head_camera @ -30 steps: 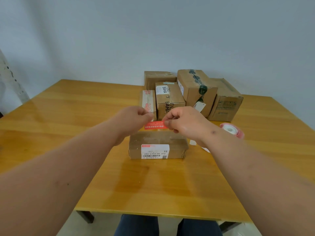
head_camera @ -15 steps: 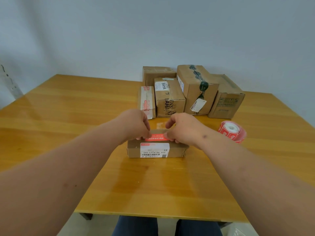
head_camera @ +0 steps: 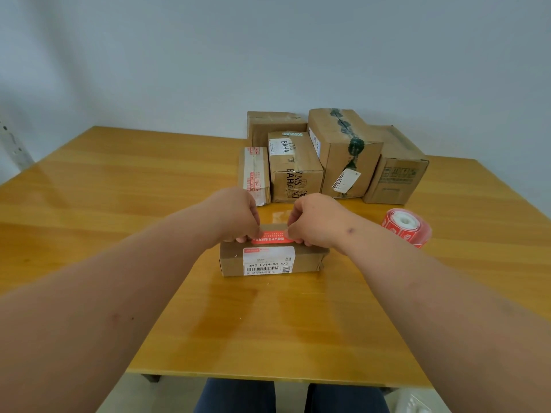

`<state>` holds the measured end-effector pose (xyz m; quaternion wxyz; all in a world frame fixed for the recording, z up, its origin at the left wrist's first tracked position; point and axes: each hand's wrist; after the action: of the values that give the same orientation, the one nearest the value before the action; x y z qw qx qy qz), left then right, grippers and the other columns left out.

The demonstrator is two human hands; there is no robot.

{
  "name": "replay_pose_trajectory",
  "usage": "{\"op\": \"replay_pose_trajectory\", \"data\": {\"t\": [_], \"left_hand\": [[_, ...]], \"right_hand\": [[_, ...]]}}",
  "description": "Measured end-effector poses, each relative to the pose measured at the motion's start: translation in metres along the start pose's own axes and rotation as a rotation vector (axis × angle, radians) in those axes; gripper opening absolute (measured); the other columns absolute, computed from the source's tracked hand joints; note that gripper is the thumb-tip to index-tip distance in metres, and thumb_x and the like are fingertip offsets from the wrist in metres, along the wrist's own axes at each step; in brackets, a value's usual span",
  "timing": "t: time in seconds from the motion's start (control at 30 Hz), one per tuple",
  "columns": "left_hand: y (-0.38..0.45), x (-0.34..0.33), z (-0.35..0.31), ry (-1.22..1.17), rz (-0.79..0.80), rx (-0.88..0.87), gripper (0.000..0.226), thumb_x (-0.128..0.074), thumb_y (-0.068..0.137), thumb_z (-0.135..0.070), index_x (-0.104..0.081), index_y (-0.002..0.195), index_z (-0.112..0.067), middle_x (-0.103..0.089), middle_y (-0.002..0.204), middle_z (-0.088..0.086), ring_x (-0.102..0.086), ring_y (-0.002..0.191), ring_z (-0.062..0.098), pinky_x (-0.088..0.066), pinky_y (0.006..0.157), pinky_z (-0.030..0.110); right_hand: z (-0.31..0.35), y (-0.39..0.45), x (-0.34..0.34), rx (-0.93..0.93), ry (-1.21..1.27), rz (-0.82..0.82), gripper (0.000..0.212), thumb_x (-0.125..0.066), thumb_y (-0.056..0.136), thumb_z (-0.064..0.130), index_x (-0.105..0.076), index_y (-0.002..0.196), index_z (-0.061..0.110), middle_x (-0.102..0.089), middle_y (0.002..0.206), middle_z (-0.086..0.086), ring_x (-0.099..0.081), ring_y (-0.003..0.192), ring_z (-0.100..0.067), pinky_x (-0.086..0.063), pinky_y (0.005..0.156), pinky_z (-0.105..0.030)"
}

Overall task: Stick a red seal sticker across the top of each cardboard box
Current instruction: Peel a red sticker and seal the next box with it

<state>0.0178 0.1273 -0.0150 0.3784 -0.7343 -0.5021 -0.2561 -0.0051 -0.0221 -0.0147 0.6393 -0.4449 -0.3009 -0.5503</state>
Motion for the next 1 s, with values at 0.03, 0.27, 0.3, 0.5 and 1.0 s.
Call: {"op": "replay_pose_trajectory", "data": {"t": [0.03,0.27,0.3,0.5,1.0], "left_hand": [[0.000,0.000,0.000,0.002,0.001,0.002,0.007,-0.070,0.083,-0.008,-0.065,0.082,-0.012,-0.070,0.077,0.010,-0.060,0.064,0.016,-0.052,0.063,0.029],[0.002,-0.003,-0.002,0.094,-0.016,-0.013,0.007,-0.071,0.083,-0.010,-0.067,0.088,-0.009,-0.072,0.079,0.010,-0.062,0.066,0.018,-0.053,0.069,0.030],[0.002,-0.004,-0.002,0.115,-0.023,-0.017,0.008,-0.071,0.083,-0.011,-0.068,0.090,-0.009,-0.073,0.081,0.009,-0.064,0.069,0.018,-0.055,0.072,0.031],[0.002,-0.005,-0.006,0.252,-0.043,-0.023,0.014,-0.072,0.082,-0.016,-0.069,0.095,-0.011,-0.072,0.088,0.005,-0.068,0.089,0.020,-0.055,0.076,0.031],[-0.002,0.002,0.003,0.178,-0.057,-0.014,0.016,-0.066,0.085,-0.012,-0.061,0.100,-0.017,-0.058,0.093,0.001,-0.057,0.088,0.019,-0.048,0.071,0.030]], "right_hand": [[0.000,0.002,-0.001,0.000,-0.016,-0.002,0.013,-0.065,0.084,0.018,-0.066,0.097,0.014,-0.070,0.094,-0.005,-0.067,0.092,-0.023,-0.058,0.081,-0.038],[0.000,0.011,-0.006,0.020,-0.185,-0.043,0.015,-0.061,0.087,0.024,-0.065,0.101,0.018,-0.064,0.097,-0.001,-0.062,0.091,-0.019,-0.056,0.077,-0.031],[0.000,0.012,-0.007,0.025,-0.201,-0.049,0.015,-0.061,0.087,0.024,-0.064,0.101,0.018,-0.064,0.098,-0.001,-0.061,0.091,-0.018,-0.055,0.076,-0.030],[0.002,0.013,-0.008,0.043,-0.276,-0.058,0.014,-0.060,0.086,0.024,-0.063,0.099,0.018,-0.063,0.095,0.000,-0.059,0.087,-0.018,-0.048,0.067,-0.028],[-0.026,0.009,0.001,0.020,-0.211,-0.093,0.014,-0.056,0.085,0.024,-0.058,0.098,0.022,-0.058,0.105,0.000,-0.054,0.092,-0.019,-0.049,0.073,-0.031]]}}
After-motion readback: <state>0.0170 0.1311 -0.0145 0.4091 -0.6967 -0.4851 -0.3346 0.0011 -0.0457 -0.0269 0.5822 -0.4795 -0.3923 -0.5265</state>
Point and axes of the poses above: each hand's wrist, its own y-axis towards the middle knuckle, its own x-axis out of the back of the hand, z = x × y
